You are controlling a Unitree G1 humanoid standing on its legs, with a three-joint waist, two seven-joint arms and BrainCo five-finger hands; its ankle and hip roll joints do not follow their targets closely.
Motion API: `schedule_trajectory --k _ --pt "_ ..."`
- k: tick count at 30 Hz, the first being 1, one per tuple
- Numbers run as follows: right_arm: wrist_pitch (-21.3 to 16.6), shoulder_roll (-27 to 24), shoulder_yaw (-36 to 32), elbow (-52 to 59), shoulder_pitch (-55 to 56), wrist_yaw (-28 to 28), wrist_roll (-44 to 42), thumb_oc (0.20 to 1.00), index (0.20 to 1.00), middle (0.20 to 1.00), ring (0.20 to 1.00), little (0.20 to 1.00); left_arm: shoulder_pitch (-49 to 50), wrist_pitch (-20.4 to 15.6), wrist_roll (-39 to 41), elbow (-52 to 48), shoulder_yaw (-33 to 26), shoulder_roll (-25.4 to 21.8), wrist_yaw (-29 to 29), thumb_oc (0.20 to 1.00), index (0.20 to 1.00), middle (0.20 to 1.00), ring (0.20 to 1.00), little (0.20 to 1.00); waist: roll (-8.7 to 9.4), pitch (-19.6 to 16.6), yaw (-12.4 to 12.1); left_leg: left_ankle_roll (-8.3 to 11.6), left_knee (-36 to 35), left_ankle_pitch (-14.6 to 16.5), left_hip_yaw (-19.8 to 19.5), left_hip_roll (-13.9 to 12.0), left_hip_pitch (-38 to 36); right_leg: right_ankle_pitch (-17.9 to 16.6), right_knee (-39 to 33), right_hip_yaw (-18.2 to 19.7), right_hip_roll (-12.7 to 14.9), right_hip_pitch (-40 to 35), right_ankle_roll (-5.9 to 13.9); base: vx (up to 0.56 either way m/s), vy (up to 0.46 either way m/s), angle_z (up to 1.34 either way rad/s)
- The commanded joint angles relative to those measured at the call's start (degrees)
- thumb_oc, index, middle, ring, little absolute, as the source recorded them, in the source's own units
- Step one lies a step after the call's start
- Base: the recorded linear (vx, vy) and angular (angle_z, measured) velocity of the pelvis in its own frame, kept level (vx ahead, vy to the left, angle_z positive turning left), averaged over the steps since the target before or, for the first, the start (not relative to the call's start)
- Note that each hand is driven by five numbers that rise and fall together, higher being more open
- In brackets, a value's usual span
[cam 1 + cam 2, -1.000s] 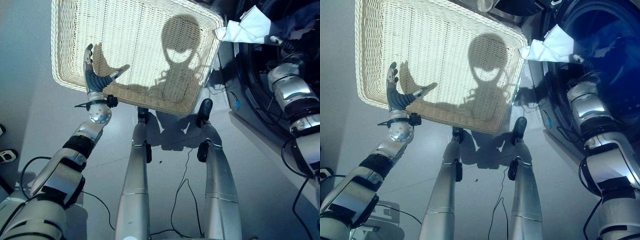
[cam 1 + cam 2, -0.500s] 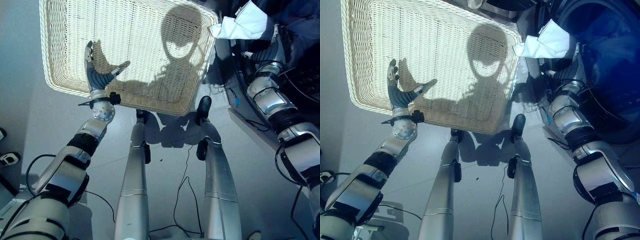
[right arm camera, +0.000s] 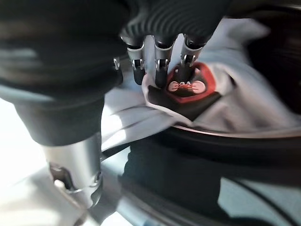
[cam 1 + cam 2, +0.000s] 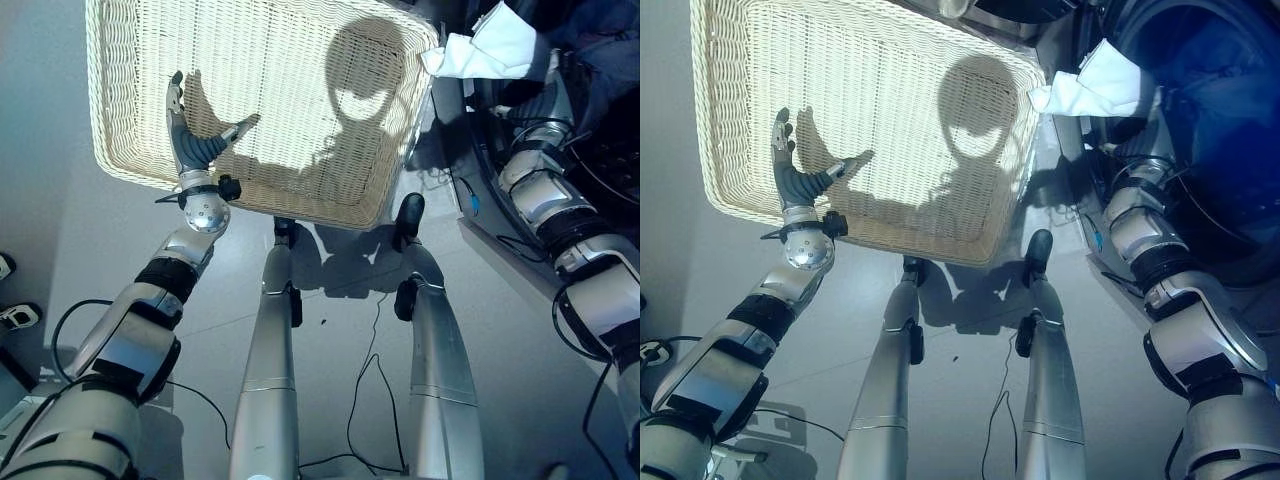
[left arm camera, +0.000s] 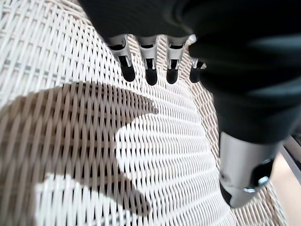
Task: Put the clothes into the washing machine.
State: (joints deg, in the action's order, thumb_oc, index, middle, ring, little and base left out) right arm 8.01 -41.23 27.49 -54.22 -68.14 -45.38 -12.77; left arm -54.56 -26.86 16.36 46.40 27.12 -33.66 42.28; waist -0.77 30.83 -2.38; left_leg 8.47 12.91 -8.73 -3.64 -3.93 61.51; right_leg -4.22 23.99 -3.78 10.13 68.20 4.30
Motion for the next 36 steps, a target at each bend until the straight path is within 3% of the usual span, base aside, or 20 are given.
schedule_trajectory --k 1,2,3,6,11,12,14,15,17,19,20,22,26,28,30,31,33,34,36 --pt "-8.48 -0.05 -5.45 -0.02 3.60 -1.26 -21.26 1.000 1.000 1.000 1.000 1.000 1.86 -2.12 -3.78 -1.41 -4.63 1.98 1.69 1.000 1.000 1.000 1.000 1.000 -1.85 -1.04 0.89 -4.08 3.50 4.13 0.98 4.59 -0.21 -2.01 -3.10 -4.54 -4.18 -3.20 3.11 0.00 0.000 0.00" --pt "-14.95 1.07 -10.92 -0.37 5.57 -0.58 -30.97 1.000 1.000 1.000 1.000 1.000 2.81 -2.40 -4.61 -1.60 -5.41 2.23 1.93 1.000 1.000 1.000 1.000 1.000 -1.70 -1.04 1.01 -4.04 3.49 4.46 0.85 4.58 -0.29 -1.94 -3.19 -4.44 -4.35 -3.24 3.15 0.00 0.000 0.00" --pt "-15.98 1.33 -12.23 -0.56 6.12 -0.14 -32.00 1.000 1.000 1.000 1.000 1.000 3.08 -2.42 -4.84 -1.73 -5.56 2.33 2.08 1.000 1.000 1.000 1.000 1.000 -1.66 -1.04 1.03 -4.04 3.48 4.56 0.85 4.55 -0.32 -1.91 -3.18 -4.41 -4.38 -3.25 3.18 0.00 0.000 0.00" --pt "-25.59 2.37 -18.56 1.06 9.58 -3.96 -39.59 1.000 1.000 1.000 1.000 1.000 4.60 -2.07 -6.50 -2.66 -6.00 3.35 3.87 1.000 1.000 1.000 1.000 1.000 -1.41 -1.04 1.42 -4.06 3.06 4.69 0.80 4.40 -0.41 -2.14 -3.23 -4.21 -4.55 -3.19 3.38 0.00 0.000 0.00" --pt "-32.23 4.11 -22.20 5.11 11.59 -7.59 -44.70 1.000 1.000 1.000 1.000 1.000 4.65 -1.74 -6.64 -2.38 -5.91 3.86 4.95 1.000 1.000 1.000 1.000 1.000 -1.22 -1.04 2.11 -3.82 2.94 4.65 0.90 4.29 -0.49 -2.32 -3.54 -3.62 -4.89 -3.32 3.43 0.00 0.006 0.00" --pt "-33.17 5.29 -23.16 5.95 12.36 -3.97 -53.33 1.000 1.000 1.000 1.000 1.000 4.67 -1.90 -6.63 -2.07 -6.33 4.05 4.85 1.000 1.000 1.000 1.000 1.000 -1.17 -1.04 2.36 -3.72 2.87 4.66 0.95 4.23 -0.55 -2.26 -3.56 -3.37 -5.09 -3.33 3.35 0.01 0.030 -0.01" --pt "-34.37 6.59 -24.11 6.21 13.60 1.96 -62.60 1.000 1.000 1.000 1.000 1.000 4.55 -2.22 -6.53 -1.59 -6.51 4.22 4.75 1.000 1.000 1.000 1.000 1.000 -1.10 -1.04 2.56 -3.65 2.40 4.46 1.01 4.18 -0.88 -2.24 -3.88 -3.23 -5.25 -3.64 3.25 0.00 0.026 -0.03" --pt "-32.68 7.89 -24.69 6.22 14.82 8.22 -71.30 1.000 1.000 1.000 1.000 1.000 4.62 -2.70 -6.62 -1.13 -6.55 4.40 4.84 1.000 1.000 1.000 1.000 1.000 -1.01 -1.04 2.73 -3.56 2.22 4.28 1.13 4.09 -0.92 -2.25 -4.01 -3.10 -5.37 -3.73 3.17 0.00 0.016 -0.05" --pt "-28.84 9.49 -24.77 6.51 16.78 15.44 -79.98 1.000 1.000 1.000 1.000 1.000 4.66 -2.96 -6.69 -0.89 -6.45 4.55 5.01 1.000 1.000 1.000 1.000 1.000 -0.97 -1.04 2.85 -3.55 2.05 3.95 1.14 4.08 -0.87 -2.42 -4.11 -3.06 -5.40 -3.72 3.03 0.00 0.000 0.00" --pt "-25.96 10.77 -24.13 7.35 17.97 18.10 -81.18 1.000 1.000 1.000 1.000 1.000 4.78 -2.86 -7.14 -1.09 -6.39 4.87 5.48 1.000 1.000 1.000 1.000 1.000 -0.90 -1.04 2.91 -3.57 1.94 3.73 1.08 4.07 -0.71 -2.53 -4.25 -3.00 -5.48 -3.60 2.85 0.00 -0.003 -0.02" --pt "-25.24 11.15 -23.41 8.36 18.78 18.68 -78.42 1.000 1.000 1.000 1.000 1.000 5.06 -2.69 -7.30 -1.51 -6.24 4.95 5.95 1.000 1.000 1.000 1.000 1.000 -0.89 -1.04 2.97 -3.56 1.91 3.53 1.11 4.06 -0.58 -2.64 -4.30 -2.99 -5.49 -3.57 2.77 0.00 -0.007 -0.06" --pt "-23.01 11.54 -20.64 12.52 19.93 16.30 -64.88 1.000 1.000 1.000 1.000 1.000 5.67 -2.17 -7.43 -2.62 -6.26 4.62 6.41 1.000 1.000 1.000 1.000 1.000 -0.73 -1.04 3.17 -3.51 1.99 3.26 1.14 4.20 -0.42 -2.96 -4.68 -2.91 -5.62 -3.57 2.70 0.00 0.000 -0.07" --pt "-14.84 13.83 -18.21 16.26 21.93 18.98 -63.78 1.000 1.000 1.000 1.000 1.000 6.76 -2.40 -7.61 -3.40 -7.15 4.74 6.45 1.000 1.000 1.000 1.000 1.000 -0.66 -1.04 3.29 -3.42 1.36 2.54 1.69 4.13 -0.79 -2.94 -5.01 -2.64 -6.12 -3.91 2.33 0.00 0.021 -0.03" --pt "-13.72 14.35 -16.97 16.78 23.14 19.65 -59.77 1.000 1.000 1.000 1.000 1.000 7.58 -2.84 -8.39 -3.86 -7.44 5.28 6.71 1.000 1.000 1.000 1.000 1.000 -0.71 -1.04 3.24 -3.36 1.37 2.25 1.99 4.01 -0.70 -2.84 -4.94 -2.61 -6.17 -3.93 2.19 0.00 0.000 0.00" --pt "-16.72 13.92 -15.50 17.96 23.37 14.55 -48.28 1.000 1.000 1.000 1.000 1.000 7.49 -2.70 -8.61 -4.13 -7.37 5.47 6.81 1.000 1.000 1.000 1.000 1.000 -0.69 -1.04 3.25 -3.36 1.64 2.16 2.06 4.05 -0.36 -2.81 -4.86 -2.66 -6.10 -3.75 2.13 0.00 0.000 0.00" --pt "-17.92 13.27 -14.68 19.14 23.20 9.64 -38.16 1.000 1.000 1.000 1.000 1.000 7.44 -2.54 -8.79 -4.36 -7.31 5.64 6.97 1.000 1.000 1.000 1.000 1.000 -0.73 -1.04 3.30 -3.42 1.91 2.14 2.03 4.07 -0.01 -2.79 -4.63 -2.60 -6.07 -3.52 2.18 0.00 0.000 0.00" --pt "-17.21 12.91 -14.46 20.46 23.00 6.46 -33.00 1.000 1.000 1.000 1.000 1.000 7.46 -2.17 -9.12 -4.61 -7.29 5.93 7.21 1.000 1.000 1.000 1.000 1.000 -0.73 -1.04 3.39 -3.38 2.09 2.18 2.04 4.00 0.07 -2.75 -4.43 -2.54 -6.01 -3.50 2.29 0.00 0.000 0.00" --pt "-15.47 12.08 -14.09 22.14 22.18 1.23 -21.76 1.000 1.000 1.000 1.000 1.000 7.51 -1.84 -9.46 -5.15 -7.35 6.29 7.50 1.000 1.000 1.000 1.000 1.000 -0.95 -1.04 3.43 -3.48 2.15 2.15 2.14 4.05 0.29 -2.81 -4.34 -2.41 -6.05 -3.28 2.42 0.00 0.000 0.00" --pt "-13.95 10.61 -13.13 23.99 21.06 -3.56 -9.06 1.000 1.000 1.000 1.000 1.000 7.57 -1.73 -9.97 -5.44 -7.41 6.87 7.89 1.000 1.000 1.000 1.000 1.000 -1.30 -1.04 3.36 -3.66 2.19 2.26 2.18 4.22 0.53 -2.69 -4.15 -2.26 -5.99 -2.99 2.69 0.00 0.000 0.00"
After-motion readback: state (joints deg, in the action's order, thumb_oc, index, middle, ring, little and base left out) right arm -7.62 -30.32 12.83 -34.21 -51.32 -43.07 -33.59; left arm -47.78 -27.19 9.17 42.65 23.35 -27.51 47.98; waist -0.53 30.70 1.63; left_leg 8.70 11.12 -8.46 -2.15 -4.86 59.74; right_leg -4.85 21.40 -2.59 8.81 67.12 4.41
